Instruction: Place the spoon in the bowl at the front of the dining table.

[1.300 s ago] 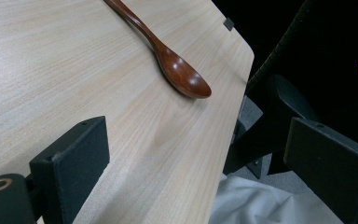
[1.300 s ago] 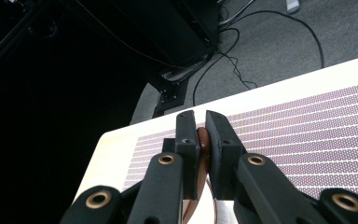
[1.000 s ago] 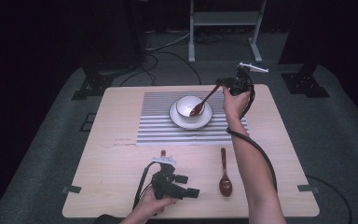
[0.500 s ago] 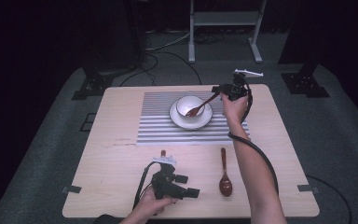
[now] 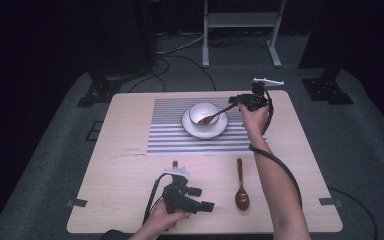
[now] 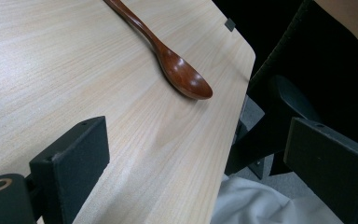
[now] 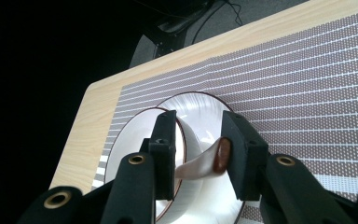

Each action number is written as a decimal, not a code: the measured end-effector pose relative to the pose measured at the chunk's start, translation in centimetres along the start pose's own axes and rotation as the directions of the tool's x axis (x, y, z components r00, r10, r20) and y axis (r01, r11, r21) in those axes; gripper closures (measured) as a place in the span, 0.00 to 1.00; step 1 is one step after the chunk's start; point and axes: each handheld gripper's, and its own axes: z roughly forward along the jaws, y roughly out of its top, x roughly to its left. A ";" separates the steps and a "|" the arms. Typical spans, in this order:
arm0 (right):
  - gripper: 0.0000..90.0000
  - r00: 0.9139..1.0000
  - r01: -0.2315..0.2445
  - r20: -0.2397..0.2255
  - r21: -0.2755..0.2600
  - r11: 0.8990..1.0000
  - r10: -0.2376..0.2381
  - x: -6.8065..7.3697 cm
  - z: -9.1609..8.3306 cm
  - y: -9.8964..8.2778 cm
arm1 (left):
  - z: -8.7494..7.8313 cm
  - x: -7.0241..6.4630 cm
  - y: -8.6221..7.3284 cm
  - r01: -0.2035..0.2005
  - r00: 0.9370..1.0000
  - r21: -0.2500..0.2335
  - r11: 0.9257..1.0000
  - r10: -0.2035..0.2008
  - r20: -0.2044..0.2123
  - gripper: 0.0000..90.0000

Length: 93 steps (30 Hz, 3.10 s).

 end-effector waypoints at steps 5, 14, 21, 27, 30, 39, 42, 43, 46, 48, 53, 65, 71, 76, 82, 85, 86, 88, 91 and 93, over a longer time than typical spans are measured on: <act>0.71 1.000 0.006 -0.004 0.006 1.000 -0.005 -0.2 -0.2 -0.2 | -0.1 0.1 0.1 0.003 1.000 -0.004 1.000 -0.003 -0.001 0.06; 0.69 1.000 0.025 -0.013 0.030 0.999 -0.024 -0.6 -0.5 -0.6 | -0.1 0.2 0.2 0.003 1.000 -0.004 1.000 -0.003 -0.003 0.06; 0.63 0.999 0.028 -0.035 0.043 0.999 -0.026 -1.1 -1.0 -1.0 | 0.0 0.2 0.2 0.003 1.000 -0.005 1.000 -0.003 -0.004 0.06; 0.57 0.998 0.037 -0.056 0.053 0.998 -0.034 -1.4 -1.4 -1.2 | 0.0 0.2 0.2 0.008 1.000 -0.008 1.000 -0.008 -0.002 0.06; 0.55 0.997 0.036 -0.073 0.059 0.998 -0.032 -1.5 -1.6 -1.4 | 0.0 0.2 0.2 0.007 1.000 -0.007 1.000 -0.007 -0.002 0.06; 0.50 0.994 0.041 -0.104 0.073 0.996 -0.034 -1.8 -2.3 -1.9 | -0.1 0.2 0.2 0.000 1.000 -0.009 1.000 0.000 -0.005 0.06; 0.50 0.993 0.052 -0.110 0.075 0.996 -0.043 -1.9 -2.6 -2.1 | -0.1 0.2 0.2 0.002 1.000 -0.007 1.000 -0.002 -0.007 0.06; 0.50 0.993 0.056 -0.110 0.077 0.995 -0.048 -1.9 -2.6 -2.1 | 0.0 0.2 0.2 0.003 1.000 -0.007 1.000 -0.003 -0.007 0.06; 0.49 0.992 0.059 -0.118 0.083 0.995 -0.049 -2.0 -2.9 -2.3 | 0.0 0.2 0.2 0.005 1.000 -0.010 1.000 -0.005 -0.008 0.06; 0.49 0.991 0.065 -0.119 0.081 0.995 -0.056 -2.1 -3.0 -2.4 | 0.0 0.2 0.2 0.004 1.000 -0.011 1.000 -0.004 -0.008 0.06; 0.48 0.991 0.075 -0.120 0.101 0.992 -0.062 -2.3 -3.3 -2.9 | -0.1 0.2 0.1 0.005 1.000 -0.014 1.000 -0.005 -0.010 0.06; 0.45 0.987 0.112 -0.129 0.157 0.981 -0.092 -2.6 -3.6 -4.3 | -0.3 0.3 0.2 0.001 1.000 -0.021 1.000 -0.002 -0.017 0.06; 0.44 0.985 0.125 -0.143 0.175 0.977 -0.101 -2.6 -4.0 -5.0 | -0.3 0.3 0.2 0.001 1.000 -0.022 1.000 -0.002 -0.018 0.06; 0.44 0.982 0.143 -0.147 0.185 0.972 -0.117 -2.5 -4.3 -5.5 | -0.3 0.3 0.2 0.002 1.000 -0.020 1.000 -0.003 -0.019 0.06; 0.43 0.978 0.158 -0.163 0.197 0.968 -0.127 -2.4 -4.5 -6.1 | -0.4 0.3 0.2 0.003 1.000 -0.022 1.000 -0.003 -0.021 0.06; 0.43 0.976 0.165 -0.171 0.203 0.965 -0.131 -2.4 -4.6 -6.5 | -0.4 0.3 0.2 0.001 1.000 -0.022 1.000 -0.002 -0.022 0.06; 0.43 0.976 0.169 -0.173 0.202 0.965 -0.134 -2.3 -4.7 -6.6 | -0.4 0.3 0.2 0.001 1.000 -0.022 1.000 -0.002 -0.022 0.06; 0.43 0.975 0.172 -0.178 0.203 0.964 -0.136 -2.4 -4.8 -6.9 | -0.3 0.4 0.2 0.002 1.000 -0.020 1.000 -0.003 -0.026 0.06; 0.43 0.974 0.172 -0.185 0.209 0.963 -0.134 -2.5 -4.8 -7.3 | -0.3 0.4 0.2 0.003 1.000 -0.021 1.000 -0.004 -0.027 0.06; 0.43 0.973 0.175 -0.189 0.215 0.961 -0.135 -2.6 -4.8 -7.6 | -0.4 0.4 0.2 0.005 1.000 -0.023 1.000 -0.006 -0.026 0.06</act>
